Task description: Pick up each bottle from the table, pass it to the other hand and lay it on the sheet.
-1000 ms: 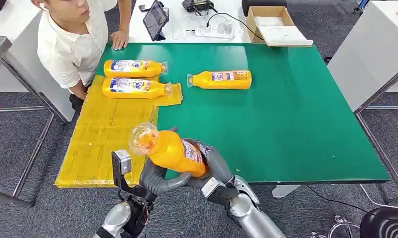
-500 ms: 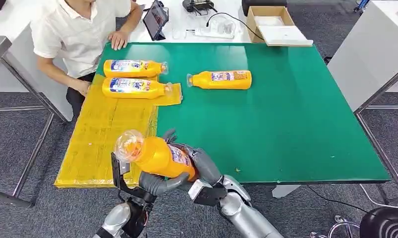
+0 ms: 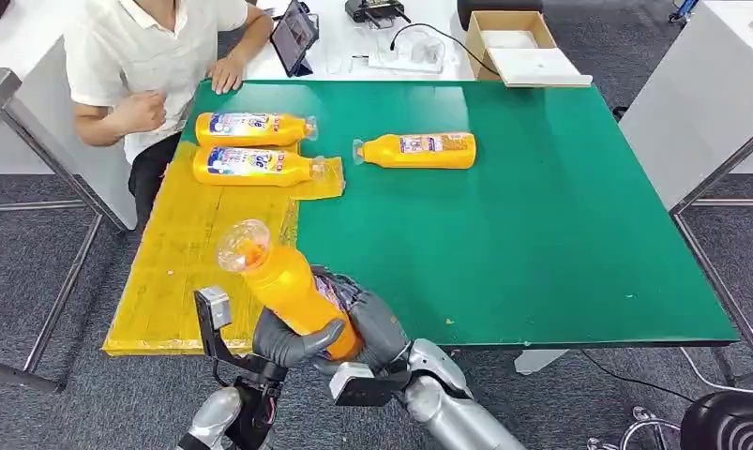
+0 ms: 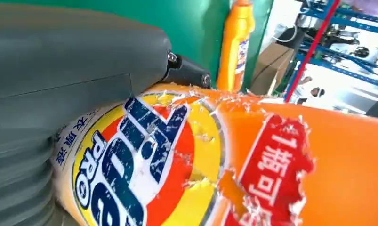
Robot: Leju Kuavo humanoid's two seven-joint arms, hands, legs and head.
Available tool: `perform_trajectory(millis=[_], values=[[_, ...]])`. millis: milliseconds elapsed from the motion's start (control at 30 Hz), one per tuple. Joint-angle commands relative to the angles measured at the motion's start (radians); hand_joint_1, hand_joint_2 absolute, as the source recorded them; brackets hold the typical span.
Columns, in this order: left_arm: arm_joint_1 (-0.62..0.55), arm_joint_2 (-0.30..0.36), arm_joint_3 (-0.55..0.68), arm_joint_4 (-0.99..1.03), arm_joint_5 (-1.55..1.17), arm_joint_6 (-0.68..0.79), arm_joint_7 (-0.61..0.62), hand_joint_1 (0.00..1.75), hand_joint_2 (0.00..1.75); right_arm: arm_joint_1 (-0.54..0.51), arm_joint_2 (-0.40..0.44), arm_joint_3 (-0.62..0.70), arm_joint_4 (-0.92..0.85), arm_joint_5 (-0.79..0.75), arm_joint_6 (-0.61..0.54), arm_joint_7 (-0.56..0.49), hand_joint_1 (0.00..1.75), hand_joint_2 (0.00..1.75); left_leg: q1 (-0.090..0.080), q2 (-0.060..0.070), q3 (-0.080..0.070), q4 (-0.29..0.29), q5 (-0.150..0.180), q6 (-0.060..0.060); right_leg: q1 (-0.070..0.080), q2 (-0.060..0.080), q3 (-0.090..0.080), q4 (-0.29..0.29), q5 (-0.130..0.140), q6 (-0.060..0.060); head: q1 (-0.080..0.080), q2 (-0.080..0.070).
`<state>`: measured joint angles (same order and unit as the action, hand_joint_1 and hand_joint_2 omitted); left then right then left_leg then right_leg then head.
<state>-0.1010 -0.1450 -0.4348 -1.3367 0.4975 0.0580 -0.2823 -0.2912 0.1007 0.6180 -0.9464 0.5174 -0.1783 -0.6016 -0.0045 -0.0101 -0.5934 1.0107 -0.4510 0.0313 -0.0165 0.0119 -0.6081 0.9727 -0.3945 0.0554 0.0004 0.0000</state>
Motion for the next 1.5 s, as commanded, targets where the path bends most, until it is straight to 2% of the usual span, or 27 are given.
perform_trajectory(millis=[33, 67, 267, 300, 400, 700, 767, 833, 867, 967, 1000, 1033, 1133, 1267, 1367, 1433, 1500], values=[[-0.06, 0.001, 0.144, 0.045, 0.048, 0.013, 0.005, 1.75, 1.75, 0.072, -0.007, 0.098, 0.013, 0.061, -0.098, 0.007, 0.0, 0.0, 0.002, -0.002, 0.006, -0.001, -0.001, -0.003, 0.002, -0.003, 0.007, -0.001, -0.002, -0.003, 0.0, 0.0], [-0.06, 0.001, 0.144, 0.045, 0.048, 0.013, 0.005, 1.75, 1.75, 0.072, -0.007, 0.098, 0.013, 0.061, -0.098, 0.007, 0.0, 0.0, 0.002, -0.002, 0.004, -0.001, -0.001, -0.002, 0.002, -0.003, 0.005, -0.001, -0.002, -0.003, 0.0, 0.0], [-0.038, -0.002, 0.209, 0.009, 0.01, 0.067, -0.01, 1.75, 1.75, 0.124, -0.008, 0.087, -0.044, 0.128, -0.269, 0.023, 0.0, 0.0, 0.002, -0.001, 0.003, 0.0, -0.001, -0.002, 0.002, -0.003, 0.004, -0.001, -0.002, -0.002, 0.0, 0.0], [-0.048, 0.008, 0.211, 0.017, -0.053, 0.126, -0.012, 1.75, 1.75, 0.137, -0.011, 0.087, -0.058, 0.156, -0.315, 0.031, 0.0, 0.0, 0.001, 0.0, 0.002, -0.001, -0.001, -0.001, 0.001, -0.002, 0.002, 0.0, -0.001, -0.002, 0.0, 0.0], [-0.08, 0.039, 0.218, 0.043, -0.129, 0.157, -0.017, 1.75, 1.75, 0.153, -0.012, 0.087, -0.075, 0.196, -0.392, 0.047, 0.0, 0.0, 0.001, -0.001, 0.004, 0.0, -0.001, -0.002, 0.002, -0.003, 0.004, 0.0, -0.002, -0.003, 0.0, 0.0], [-0.094, 0.044, 0.255, 0.051, -0.166, 0.133, 0.003, 1.75, 1.75, 0.155, -0.015, 0.087, -0.081, 0.205, -0.409, 0.056, 0.0, 0.0, 0.001, 0.0, 0.004, -0.001, -0.001, -0.002, 0.001, -0.002, 0.005, 0.0, -0.002, -0.003, 0.0, 0.0], [-0.107, 0.068, 0.285, 0.072, -0.156, 0.134, 0.017, 1.75, 1.75, 0.16, -0.01, 0.079, -0.08, 0.212, -0.434, 0.057, 0.0, 0.0, 0.001, 0.0, 0.002, -0.001, -0.001, -0.002, 0.001, -0.001, 0.002, 0.0, -0.001, -0.002, 0.0, 0.0], [-0.144, 0.1, 0.296, 0.111, -0.296, 0.241, -0.022, 1.75, 1.75, 0.166, -0.006, 0.072, -0.085, 0.206, -0.446, 0.053, 0.0, 0.0, 0.001, 0.0, 0.004, -0.001, -0.001, -0.002, 0.001, -0.001, 0.004, 0.0, -0.001, -0.003, 0.0, 0.0], [-0.174, 0.122, 0.284, 0.142, -0.502, 0.372, -0.061, 1.75, 1.75, 0.167, -0.004, 0.068, -0.093, 0.2, -0.44, 0.049, 0.0, 0.0, 0.001, 0.0, 0.003, -0.001, -0.001, -0.002, 0.001, -0.001, 0.003, 0.0, -0.001, -0.002, 0.0, 0.0], [-0.261, 0.152, 0.264, 0.268, -0.895, 0.542, -0.019, 1.75, 1.75, 0.157, 0.001, 0.06, -0.102, 0.192, -0.416, 0.041, 0.0, 0.0, 0.001, -0.001, 0.001, -0.001, 0.0, -0.002, 0.001, -0.002, 0.002, 0.0, -0.001, -0.002, 0.0, 0.0], [-0.315, 0.169, 0.243, 0.367, -1.083, 0.571, 0.034, 1.75, 1.75, 0.148, 0.003, 0.061, -0.098, 0.19, -0.403, 0.034, 0.0, 0.0, 0.002, -0.002, 0.003, 0.0, 0.0, -0.003, 0.002, -0.003, 0.004, 0.001, -0.002, -0.003, 0.0, 0.0], [-0.353, 0.161, 0.251, 0.43, -1.138, 0.552, 0.05, 1.75, 1.75, 0.141, 0.004, 0.06, -0.094, 0.189, -0.394, 0.032, 0.0, 0.0, 0.001, -0.003, 0.002, -0.001, 0.001, -0.003, 0.002, -0.004, 0.003, 0.0, -0.001, -0.003, 0.0, 0.0], [-0.49, 0.192, 0.183, 0.676, -1.385, 0.524, 0.166, 1.75, 1.75, 0.126, 0.01, 0.064, -0.089, 0.183, -0.365, 0.019, 0.0, 0.0, 0.002, -0.008, 0.003, -0.001, 0.002, -0.003, 0.002, -0.008, 0.005, 0.0, -0.001, -0.003, 0.0, 0.0], [-0.605, 0.214, 0.147, 0.876, -1.606, 0.491, 0.275, 1.75, 1.75, 0.134, 0.015, 0.068, -0.093, 0.185, -0.355, 0.022, 0.0, 0.0, 0.002, -0.004, 0.002, 0.0, 0.002, -0.003, 0.002, -0.003, 0.003, 0.001, 0.0, -0.002, 0.0, 0.0], [-0.643, 0.218, 0.109, 0.927, -1.689, 0.426, 0.325, 1.75, 1.75, 0.141, 0.015, 0.07, -0.091, 0.178, -0.345, 0.021, 0.0, 0.0, 0.003, -0.001, 0.002, 0.0, 0.002, -0.003, 0.002, -0.003, 0.003, 0.001, 0.0, -0.002, 0.001, 0.0], [-0.657, 0.204, 0.125, 0.944, -1.676, 0.35, 0.312, 1.75, 1.75, 0.145, 0.016, 0.068, -0.096, 0.17, -0.337, 0.017, 0.0, 0.0, 0.003, -0.001, 0.002, 0.0, 0.002, -0.003, 0.002, -0.003, 0.003, 0.001, 0.0, -0.002, 0.0, 0.0], [-0.657, 0.204, 0.125, 0.944, -1.676, 0.35, 0.312, 1.75, 1.75, 0.145, 0.016, 0.068, -0.096, 0.17, -0.337, 0.017, 0.0, 0.0, 0.003, -0.001, 0.002, 0.0, 0.002, -0.003, 0.002, -0.003, 0.003, 0.001, 0.0, -0.002, 0.0, 0.0]])
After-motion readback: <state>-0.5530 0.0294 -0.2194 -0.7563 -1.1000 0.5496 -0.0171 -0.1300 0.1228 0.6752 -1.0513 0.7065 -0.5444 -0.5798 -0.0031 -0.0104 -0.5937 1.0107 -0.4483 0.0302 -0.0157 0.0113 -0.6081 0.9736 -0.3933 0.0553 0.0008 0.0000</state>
